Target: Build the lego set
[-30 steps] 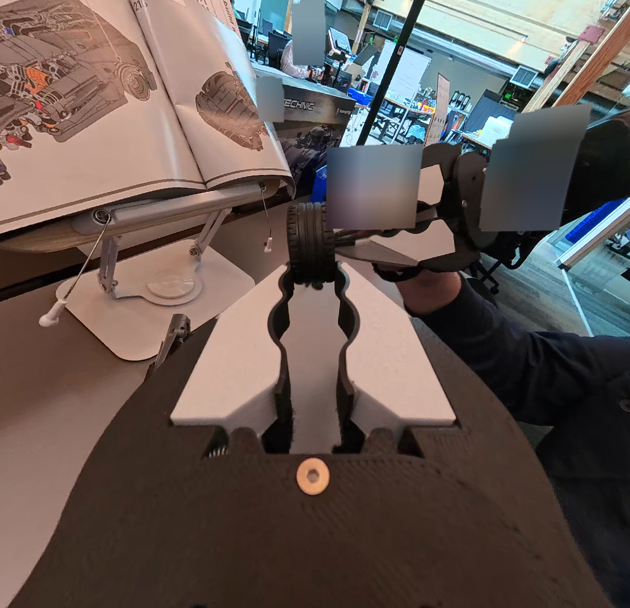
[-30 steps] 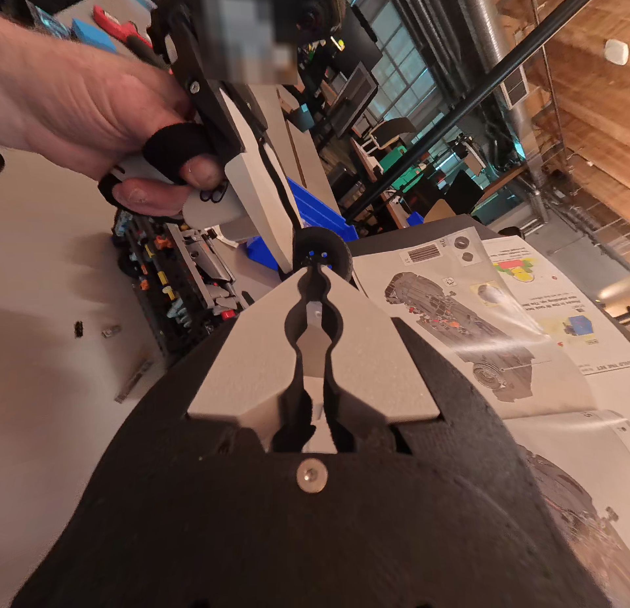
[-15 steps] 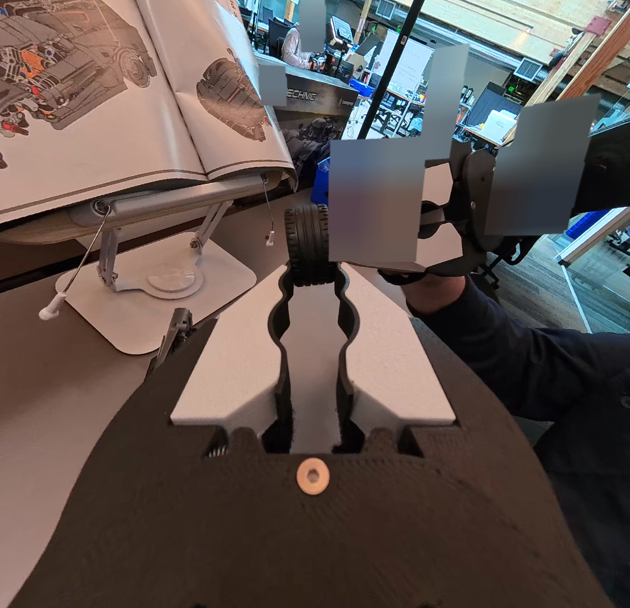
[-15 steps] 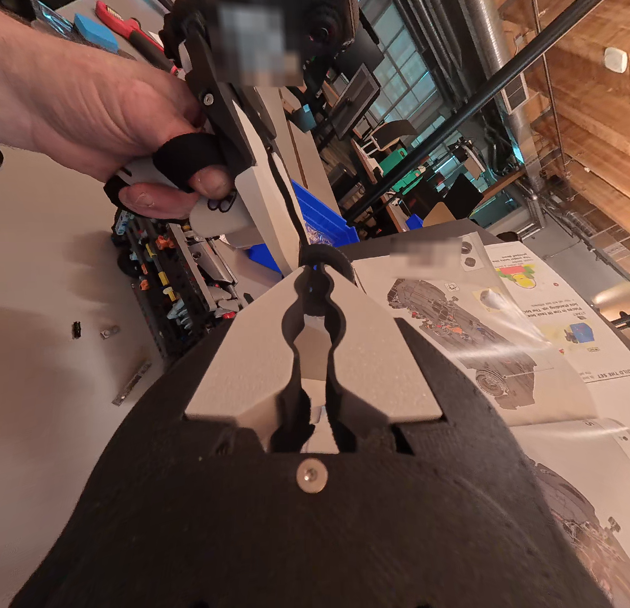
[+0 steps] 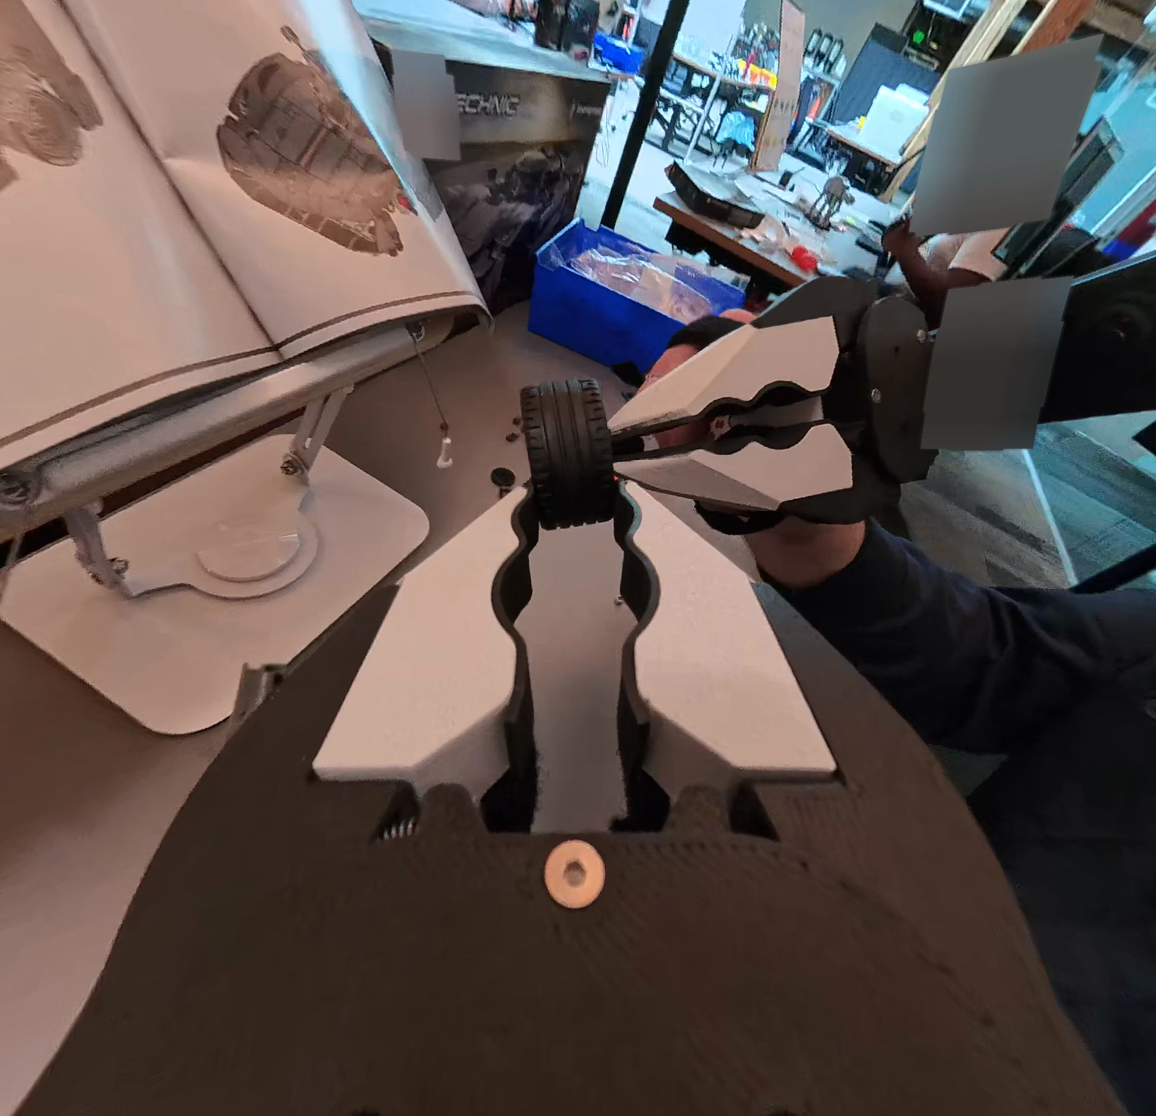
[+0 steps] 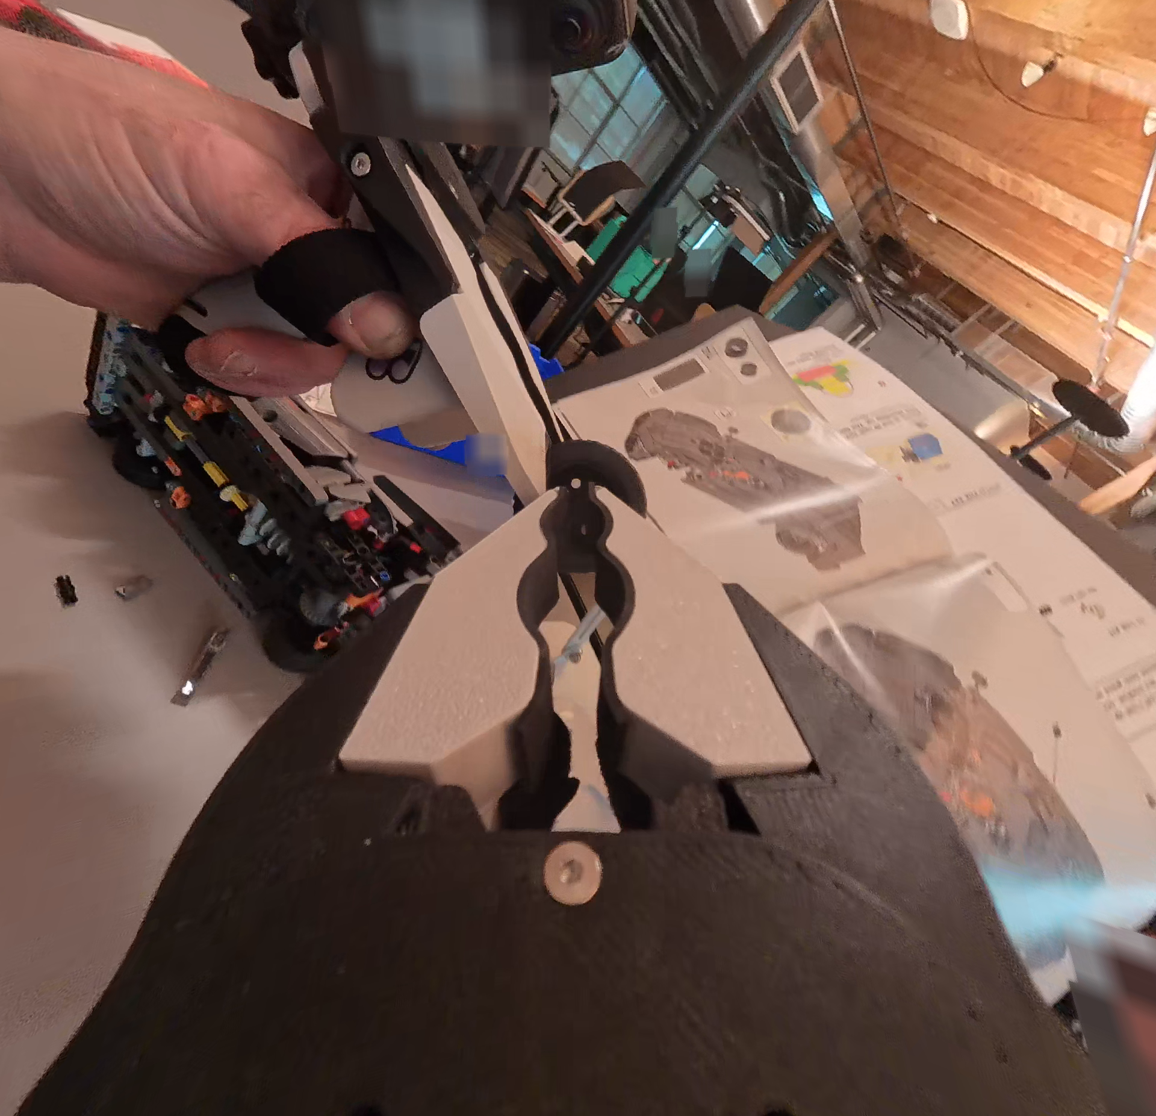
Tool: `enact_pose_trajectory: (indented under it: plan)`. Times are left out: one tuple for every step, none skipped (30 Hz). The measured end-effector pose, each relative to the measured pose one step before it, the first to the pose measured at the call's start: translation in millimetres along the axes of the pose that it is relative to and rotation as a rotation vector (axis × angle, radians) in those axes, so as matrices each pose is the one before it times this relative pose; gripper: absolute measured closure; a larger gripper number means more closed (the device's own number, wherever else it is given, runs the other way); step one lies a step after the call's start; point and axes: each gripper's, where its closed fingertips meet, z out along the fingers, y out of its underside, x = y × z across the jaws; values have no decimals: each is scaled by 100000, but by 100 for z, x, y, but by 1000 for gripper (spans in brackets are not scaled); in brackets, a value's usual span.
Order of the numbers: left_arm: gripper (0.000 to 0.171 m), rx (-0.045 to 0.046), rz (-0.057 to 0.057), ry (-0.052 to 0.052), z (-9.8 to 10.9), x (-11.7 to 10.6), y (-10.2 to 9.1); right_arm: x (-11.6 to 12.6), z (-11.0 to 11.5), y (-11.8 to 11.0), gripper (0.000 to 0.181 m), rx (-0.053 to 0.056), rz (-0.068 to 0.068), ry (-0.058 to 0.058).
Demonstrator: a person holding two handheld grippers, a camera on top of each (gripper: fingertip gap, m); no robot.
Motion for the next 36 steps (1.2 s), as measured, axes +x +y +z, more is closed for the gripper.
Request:
enact_pose_trajectory:
  plan:
    - [150,-1511,-204,1409,925,149,87,293,-634,692,180,-339,2358,1306]
    - [150,-1197,130,1110,958,128,121,314,-636,731,180,-480,2050,1264]
    - [150,-508,523,625,995,112,113,315,-626,756,180,-588,1881,1027]
    - [150,-356,0,627,1004,101,161,296,-596,725,180,-579,2138,511]
    - [150,-191,-277,1021,976,94,188,328,-534,645,181,-122,2413,215]
    - [151,618,-629,1349,902,91,82,394,-470,524,180,485,3142,-176]
    - [150,1363,-520,1066,801,41,-23,425,-385,437,180,788,3750,-710]
    - [150,1568,-482,783,727,15,-75,426,-335,377,179,545,2693,-544]
    - [150,1582,-353,668,641,-5,-107,396,-279,322,180,243,1493,-197]
    - [150,1303,-205,458,578,-35,-77,348,-250,229,180,662,2302,-650]
    - [150,1315,-47,562,463,-12,-80,283,-246,81,180,1856,3618,-1454]
    - [150,1791,216,923,359,89,-162,226,-264,-20,180,2627,2981,-1596]
    - [150,1859,257,825,297,158,-165,175,-206,59,180,1805,1314,-1175]
    - [151,1262,991,-450,241,53,-94,148,-132,194,179,449,663,-782]
    - [151,503,1649,-1394,204,-75,25,140,-77,155,179,419,885,-532]
    - [151,1105,1532,-1127,116,-35,-55,92,-63,14,179,1097,1051,-379]
    - [151,1388,1441,-680,92,28,-82,44,-45,-36,179,1097,685,-349]
    - [151,1039,1205,-377,51,23,-43,6,-26,50,179,90,-302,-115]
    - [151,532,1243,-595,24,-32,29,2,-3,97,179,-595,-797,19]
    - [151,358,1556,-1002,26,-49,75,-3,-10,105,179,-704,-728,-74]
    - [151,618,2174,-1254,-10,-49,60,63,-34,56,178,-477,-798,476]
    - [151,1017,1675,-895,-67,2,-10,177,-85,-14,172,-52,-605,1137]
    - [151,1588,573,-1142,-149,-131,-96,147,-123,-60,168,233,-189,793]
    - [151,2092,213,-1333,-259,-252,-201,72,-128,-86,165,439,-222,163]
    - [151,2013,575,-1043,-325,-233,-212,-81,-67,-66,166,321,-166,-727]
    - [151,989,1809,-879,-264,-120,-94,-189,-1,-57,167,285,6,-1244]
    - [151,-243,2775,-2401,-186,-206,82,-218,100,5,166,-124,13,-1052]
    - [151,-818,2950,-2538,-107,-132,149,-145,200,122,167,-990,-224,-298]
    - [151,-1031,2497,-1101,-6,108,162,-46,238,222,167,-1422,-610,631]
    - [151,-197,2341,-1002,7,183,32,-41,248,247,169,-1416,-245,494]
    - [151,-193,2545,-1483,27,169,1,-198,217,202,170,-753,545,-1000]
    - [151,-629,2731,-1317,81,205,19,-183,145,84,172,195,839,-1042]
    - [151,-711,2465,-1161,99,195,32,3,47,31,176,650,839,-78]
    - [151,-330,1890,-2303,70,-12,-19,48,-14,7,177,809,1061,-260]
    - [151,-115,1113,-1769,40,-20,-45,1,-67,-51,177,1113,1629,-947]
    - [151,79,242,-664,53,85,-58,-7,-94,-142,179,1533,2074,-1139]
